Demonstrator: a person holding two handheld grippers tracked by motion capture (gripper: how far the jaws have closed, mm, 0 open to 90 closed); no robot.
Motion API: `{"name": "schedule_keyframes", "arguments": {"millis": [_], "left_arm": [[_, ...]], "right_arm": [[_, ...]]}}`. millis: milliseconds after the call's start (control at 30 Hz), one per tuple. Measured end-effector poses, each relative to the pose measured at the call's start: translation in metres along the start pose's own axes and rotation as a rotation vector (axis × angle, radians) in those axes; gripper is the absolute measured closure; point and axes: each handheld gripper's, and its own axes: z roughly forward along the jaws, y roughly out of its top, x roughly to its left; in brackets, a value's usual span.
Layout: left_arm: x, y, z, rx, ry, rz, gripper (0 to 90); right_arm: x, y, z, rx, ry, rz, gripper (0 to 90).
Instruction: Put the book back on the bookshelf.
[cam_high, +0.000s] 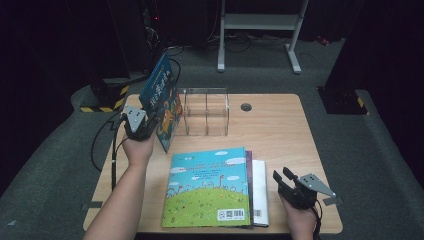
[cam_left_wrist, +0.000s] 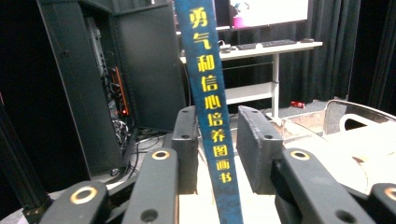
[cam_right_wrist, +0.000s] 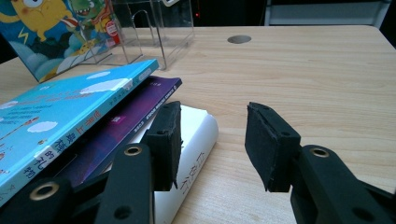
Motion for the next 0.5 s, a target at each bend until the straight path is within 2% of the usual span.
{"name": "schedule_keyframes", "arguments": {"millis": [500], "left_arm": [[0.0025, -0.0058, -0.0028, 0.028, -0.010, -0.011, 54.8]], "right_arm": [[0.0009, 0.0007, -0.0005, -0.002, 0.002, -0.002, 55.6]]}}
